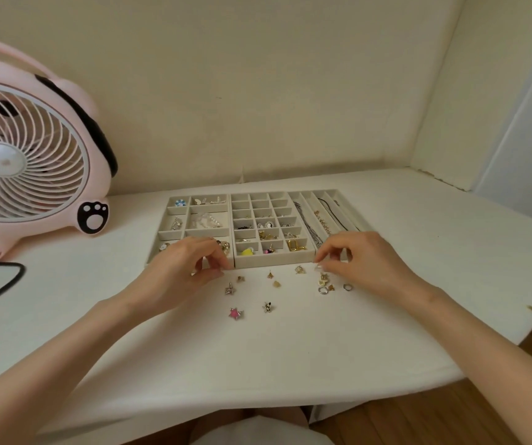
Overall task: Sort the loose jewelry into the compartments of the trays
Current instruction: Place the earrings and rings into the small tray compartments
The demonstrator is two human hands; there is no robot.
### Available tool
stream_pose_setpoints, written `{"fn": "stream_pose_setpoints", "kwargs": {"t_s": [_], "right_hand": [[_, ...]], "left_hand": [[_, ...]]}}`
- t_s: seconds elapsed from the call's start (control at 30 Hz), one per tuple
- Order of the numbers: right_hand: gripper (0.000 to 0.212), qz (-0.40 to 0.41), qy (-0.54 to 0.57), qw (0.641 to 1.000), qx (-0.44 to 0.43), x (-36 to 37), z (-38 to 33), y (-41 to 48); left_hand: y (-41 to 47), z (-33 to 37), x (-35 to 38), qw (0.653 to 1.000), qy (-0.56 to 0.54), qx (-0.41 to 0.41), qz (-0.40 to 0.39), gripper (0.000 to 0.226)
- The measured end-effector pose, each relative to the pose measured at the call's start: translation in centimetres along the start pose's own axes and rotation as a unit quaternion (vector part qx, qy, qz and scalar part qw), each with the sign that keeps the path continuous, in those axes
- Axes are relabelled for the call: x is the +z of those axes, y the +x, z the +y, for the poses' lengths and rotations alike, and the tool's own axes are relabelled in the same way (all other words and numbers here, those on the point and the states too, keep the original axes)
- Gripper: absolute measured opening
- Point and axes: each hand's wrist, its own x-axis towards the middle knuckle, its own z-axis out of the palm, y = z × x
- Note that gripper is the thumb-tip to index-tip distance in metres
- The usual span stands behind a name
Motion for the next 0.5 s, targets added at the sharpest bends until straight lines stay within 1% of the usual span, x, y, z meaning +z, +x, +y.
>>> {"fn": "stream_pose_setpoints", "kwargs": {"t_s": [0.03,0.1,0.2,0.27,0.37,0.5], "right_hand": [[0.006,-0.01,0.022,1.0,-0.02,0.1,-0.7,-0.1],[0.005,-0.061,0.037,0.995,-0.064,0.8,-2.2,-0.6],[0.01,-0.115,-0.003,0.988,-0.101,2.5,-3.8,-0.9],[0.011,-0.123,-0.012,0.987,-0.1,3.4,-4.2,-0.9],[0.008,-0.125,-0.002,0.988,-0.094,4.1,-4.5,-0.8],[0.006,-0.125,-0.003,0.988,-0.095,4.2,-4.7,-0.7]], "left_hand": [[0.0,-0.2,0.0,1.0,0.002,-0.006,0.0,0.036],[-0.1,-0.5,0.1,1.0,0.004,-0.019,-0.004,0.036],[-0.2,-0.5,0.4,0.999,-0.015,-0.036,-0.02,0.024],[-0.2,-0.3,0.5,0.999,-0.022,-0.033,-0.034,0.02],[-0.2,-0.2,0.8,0.999,-0.02,-0.004,-0.049,0.02],[0.2,-0.1,1.0,0.999,-0.01,0.004,-0.04,0.016]]}}
